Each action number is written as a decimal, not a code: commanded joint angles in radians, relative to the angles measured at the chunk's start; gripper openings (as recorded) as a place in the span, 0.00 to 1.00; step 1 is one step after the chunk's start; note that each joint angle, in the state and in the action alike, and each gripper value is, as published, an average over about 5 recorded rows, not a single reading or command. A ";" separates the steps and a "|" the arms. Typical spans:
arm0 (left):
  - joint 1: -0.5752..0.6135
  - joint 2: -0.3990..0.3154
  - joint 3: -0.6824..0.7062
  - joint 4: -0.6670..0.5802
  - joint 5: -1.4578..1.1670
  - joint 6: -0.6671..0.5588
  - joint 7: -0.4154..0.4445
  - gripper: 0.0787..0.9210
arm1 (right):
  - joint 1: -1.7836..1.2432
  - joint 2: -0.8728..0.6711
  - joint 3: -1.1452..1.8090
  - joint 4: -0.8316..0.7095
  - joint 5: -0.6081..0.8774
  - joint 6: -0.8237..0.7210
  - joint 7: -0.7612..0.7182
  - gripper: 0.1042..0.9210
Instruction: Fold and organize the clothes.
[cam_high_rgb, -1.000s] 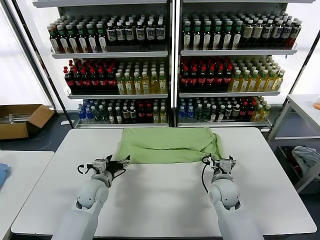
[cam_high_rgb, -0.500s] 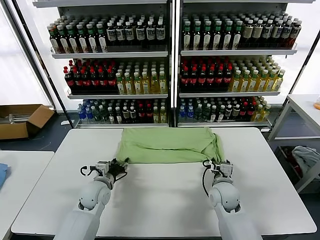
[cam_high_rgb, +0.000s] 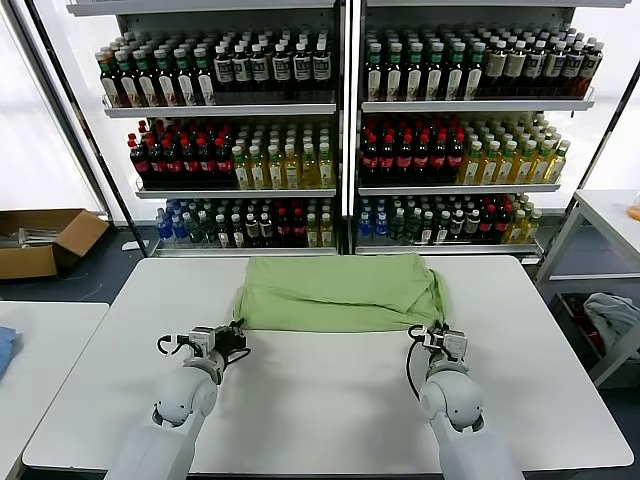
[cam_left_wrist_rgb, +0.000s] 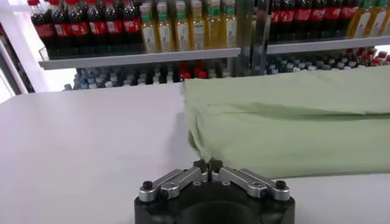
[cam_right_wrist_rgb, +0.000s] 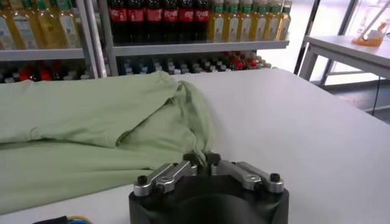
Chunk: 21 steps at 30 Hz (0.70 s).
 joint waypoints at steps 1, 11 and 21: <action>0.028 0.005 -0.003 -0.027 0.021 -0.010 0.001 0.01 | -0.035 -0.005 0.008 0.067 0.007 -0.002 -0.001 0.03; 0.201 0.024 -0.012 -0.289 0.057 -0.034 0.000 0.01 | -0.203 0.017 0.031 0.344 -0.011 -0.002 0.017 0.03; 0.591 0.067 -0.043 -0.649 0.106 -0.055 -0.038 0.01 | -0.562 0.040 0.098 0.559 -0.110 0.001 0.016 0.03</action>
